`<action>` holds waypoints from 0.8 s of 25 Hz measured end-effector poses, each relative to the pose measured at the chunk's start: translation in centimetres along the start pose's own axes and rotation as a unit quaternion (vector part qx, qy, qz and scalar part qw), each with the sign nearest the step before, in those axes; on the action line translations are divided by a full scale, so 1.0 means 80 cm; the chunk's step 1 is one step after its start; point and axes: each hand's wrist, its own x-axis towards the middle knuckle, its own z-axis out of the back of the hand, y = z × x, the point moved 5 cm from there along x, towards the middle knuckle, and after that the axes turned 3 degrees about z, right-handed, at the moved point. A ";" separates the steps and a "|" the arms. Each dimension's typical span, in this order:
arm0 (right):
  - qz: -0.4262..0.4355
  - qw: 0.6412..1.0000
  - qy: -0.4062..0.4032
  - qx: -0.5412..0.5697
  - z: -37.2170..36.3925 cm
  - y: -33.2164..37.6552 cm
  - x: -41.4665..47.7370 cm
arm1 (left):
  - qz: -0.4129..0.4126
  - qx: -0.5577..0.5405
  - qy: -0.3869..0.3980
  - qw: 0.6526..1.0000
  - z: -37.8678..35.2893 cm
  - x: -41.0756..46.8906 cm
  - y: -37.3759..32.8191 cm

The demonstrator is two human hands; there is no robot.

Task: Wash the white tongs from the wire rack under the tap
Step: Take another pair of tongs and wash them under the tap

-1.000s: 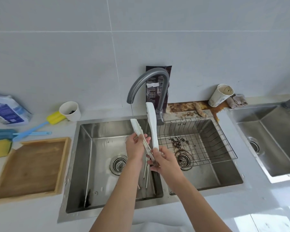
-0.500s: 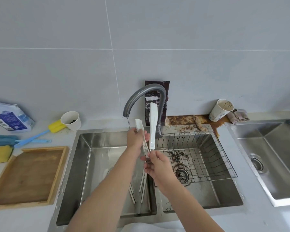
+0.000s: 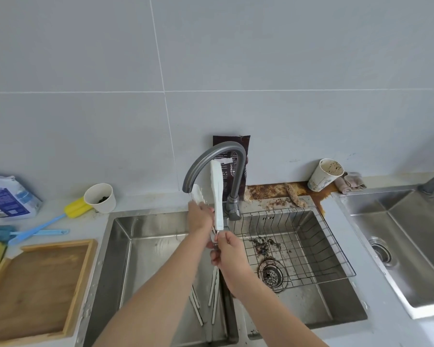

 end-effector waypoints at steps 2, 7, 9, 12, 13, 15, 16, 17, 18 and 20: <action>0.007 1.000 0.017 -0.025 -0.002 -0.009 -0.008 | 0.003 -0.016 -0.009 1.000 0.012 0.017 -0.008; 0.000 1.000 -0.001 -0.004 -0.017 -0.012 -0.008 | 0.018 -0.047 -0.022 0.998 0.030 0.038 -0.022; -0.011 1.000 -0.026 0.010 -0.016 0.000 0.003 | 0.004 -0.021 0.004 1.000 0.012 0.021 -0.013; -0.013 1.000 -0.011 -0.002 -0.017 -0.005 -0.005 | 0.003 0.010 0.018 1.000 0.012 0.019 -0.008; -0.013 1.000 -0.003 -0.009 -0.018 -0.013 -0.012 | 0.014 -0.015 0.012 1.000 0.021 0.026 -0.013; -0.012 1.000 0.004 0.002 -0.022 -0.021 -0.021 | 0.031 -0.071 0.000 0.997 0.038 0.040 -0.021; -0.012 1.000 -0.004 0.012 -0.023 -0.017 -0.020 | 0.033 -0.086 -0.004 0.996 0.040 0.039 -0.023; -0.011 0.999 -0.016 0.026 -0.023 -0.012 -0.013 | 0.030 -0.084 -0.003 0.996 0.038 0.034 -0.025; -0.010 0.999 -0.030 0.037 -0.023 -0.003 -0.006 | 0.024 -0.074 0.004 0.997 0.031 0.025 -0.024; -0.010 0.998 -0.040 0.047 -0.023 0.008 -0.001 | 0.012 -0.041 0.025 0.999 0.014 0.008 -0.018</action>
